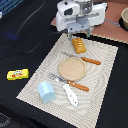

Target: Interact with the objects in diverse but meaningful ways.

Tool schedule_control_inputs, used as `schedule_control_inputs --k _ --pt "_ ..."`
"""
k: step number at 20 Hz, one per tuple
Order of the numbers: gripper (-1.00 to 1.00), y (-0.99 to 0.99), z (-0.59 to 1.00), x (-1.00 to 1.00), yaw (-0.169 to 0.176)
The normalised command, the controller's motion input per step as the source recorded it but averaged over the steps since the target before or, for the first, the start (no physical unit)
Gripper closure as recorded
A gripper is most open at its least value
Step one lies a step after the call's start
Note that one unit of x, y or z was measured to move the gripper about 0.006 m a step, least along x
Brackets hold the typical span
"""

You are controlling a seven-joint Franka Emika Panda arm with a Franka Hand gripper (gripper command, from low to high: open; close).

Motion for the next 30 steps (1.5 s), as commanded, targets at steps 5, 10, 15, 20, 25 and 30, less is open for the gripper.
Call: schedule_control_inputs --k 5,10,15,20,25,30 --pt "-1.0 -0.69 0.16 -0.68 0.0" --pt "-1.0 -0.68 0.14 -0.7 0.0" --pt "-1.0 -0.67 0.09 -0.7 0.0" --pt "-1.0 -0.66 0.02 -0.68 0.0" --pt "-1.0 -0.45 -0.08 -0.43 0.117" --pt "-1.0 -0.24 -0.04 -0.28 0.217"
